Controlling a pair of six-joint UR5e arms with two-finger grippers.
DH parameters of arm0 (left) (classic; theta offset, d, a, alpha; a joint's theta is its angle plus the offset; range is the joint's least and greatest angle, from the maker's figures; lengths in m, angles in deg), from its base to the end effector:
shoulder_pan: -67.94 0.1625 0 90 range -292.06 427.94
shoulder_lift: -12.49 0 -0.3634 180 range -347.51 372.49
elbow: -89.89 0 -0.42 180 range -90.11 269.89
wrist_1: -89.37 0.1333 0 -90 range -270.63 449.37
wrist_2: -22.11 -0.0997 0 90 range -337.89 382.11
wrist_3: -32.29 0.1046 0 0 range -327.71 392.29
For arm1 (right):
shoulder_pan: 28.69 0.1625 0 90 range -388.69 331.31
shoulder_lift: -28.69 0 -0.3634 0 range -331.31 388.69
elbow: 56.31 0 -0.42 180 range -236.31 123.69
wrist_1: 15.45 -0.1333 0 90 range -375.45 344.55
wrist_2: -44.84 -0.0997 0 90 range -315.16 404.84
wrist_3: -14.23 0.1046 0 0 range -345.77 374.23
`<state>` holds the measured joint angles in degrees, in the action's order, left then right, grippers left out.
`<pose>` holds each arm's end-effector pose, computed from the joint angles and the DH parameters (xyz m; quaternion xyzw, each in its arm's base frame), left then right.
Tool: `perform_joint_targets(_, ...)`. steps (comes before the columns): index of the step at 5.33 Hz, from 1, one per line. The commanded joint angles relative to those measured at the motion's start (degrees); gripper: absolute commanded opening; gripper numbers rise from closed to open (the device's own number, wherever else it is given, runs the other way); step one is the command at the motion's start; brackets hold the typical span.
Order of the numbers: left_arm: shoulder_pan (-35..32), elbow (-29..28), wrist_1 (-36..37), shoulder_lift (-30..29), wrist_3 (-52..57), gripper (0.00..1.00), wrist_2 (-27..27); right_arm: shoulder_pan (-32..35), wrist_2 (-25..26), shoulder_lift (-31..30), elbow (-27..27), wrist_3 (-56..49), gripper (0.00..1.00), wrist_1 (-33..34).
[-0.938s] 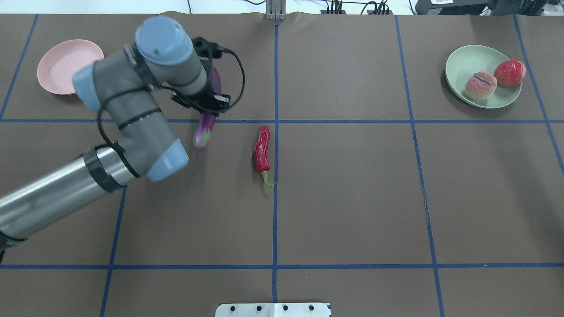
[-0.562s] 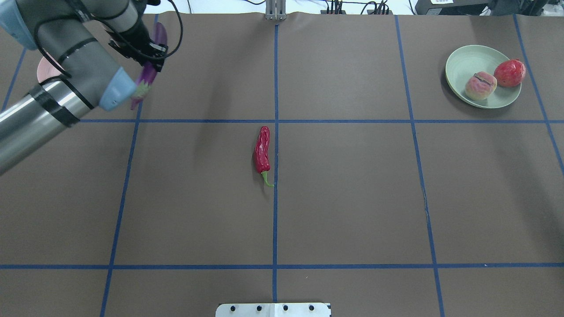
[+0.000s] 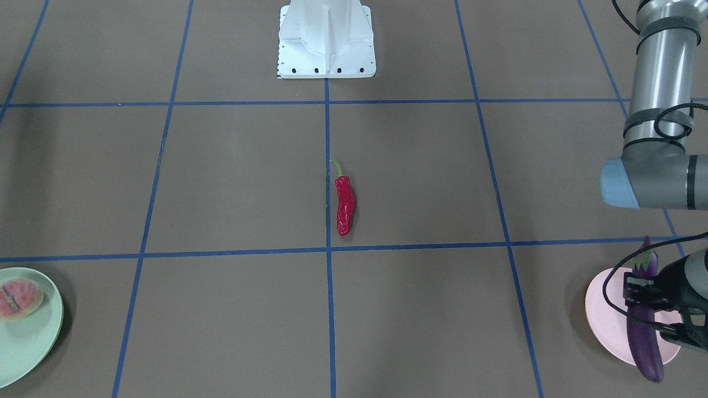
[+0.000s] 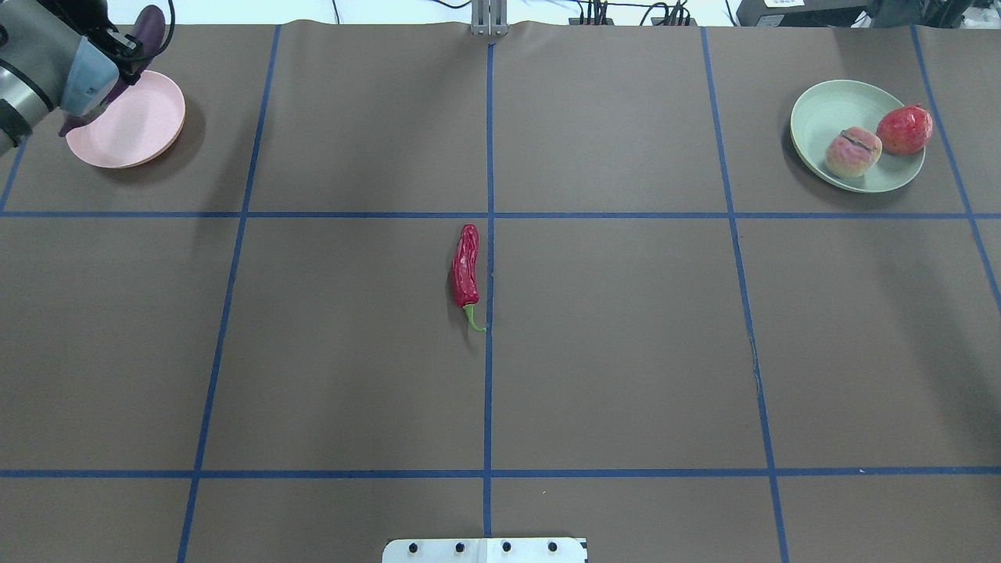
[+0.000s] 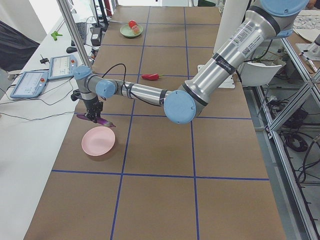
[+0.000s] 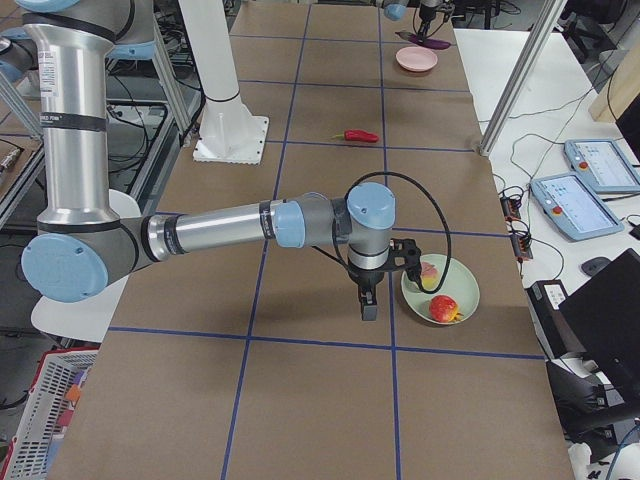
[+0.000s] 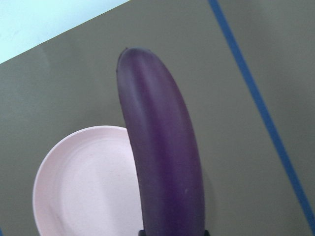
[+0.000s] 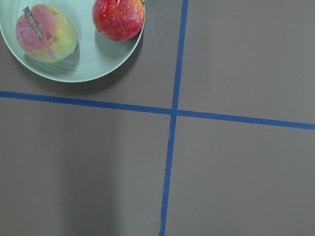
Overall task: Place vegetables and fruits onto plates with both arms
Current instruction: 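Lift the eggplant with the left gripper and set it on the pink plate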
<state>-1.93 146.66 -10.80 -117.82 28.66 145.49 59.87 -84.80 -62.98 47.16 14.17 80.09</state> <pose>0.1949 -0.7519 0.4417 0.0821 0.3074 0.1785 0.9311 0.0538 -0.5099 0.5091 0.0473 -0.3392 -0.0308 0.9390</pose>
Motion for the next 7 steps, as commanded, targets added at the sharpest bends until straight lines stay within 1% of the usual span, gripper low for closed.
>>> perform_joint_targets(1, 0.77, -2.01, -5.55, 3.21, 0.56, 0.91, -0.15, -0.05, 0.0, 0.09, 0.07, 0.06, 1.0, 0.0)
perform_joint_targets(2, 0.78, -1.32, -7.83, 4.61, 0.03, 1.0, -0.06, -0.05, 0.0, 0.09, 0.07, 0.15, 1.0, 0.0)
perform_joint_targets(3, 0.69, 1.12, -7.51, 3.41, -3.1, 1.0, 0.55, -0.05, -0.17, 0.09, 0.07, 0.32, 1.0, -1.22)
perform_joint_targets(4, 0.78, 6.46, -6.63, 2.79, -12.27, 1.0, 0.64, -0.05, -0.18, 0.09, 0.07, 0.33, 1.0, -1.32)
perform_joint_targets(5, 3.83, 10.95, -6.97, 2.35, -24.72, 1.0, 3.95, -0.05, -0.18, 0.09, 0.07, 0.33, 1.0, -1.32)
perform_joint_targets(6, 7.69, 14.21, -6.98, -0.1, -36.5, 1.0, 4.76, -0.05, -0.18, 0.09, 0.07, 0.24, 1.0, -1.32)
perform_joint_targets(7, 14.77, 14.33, -6.89, -4.99, -46.8, 1.0, 4.25, -0.05, -0.26, 0.09, 0.07, 0.24, 1.0, -1.32)
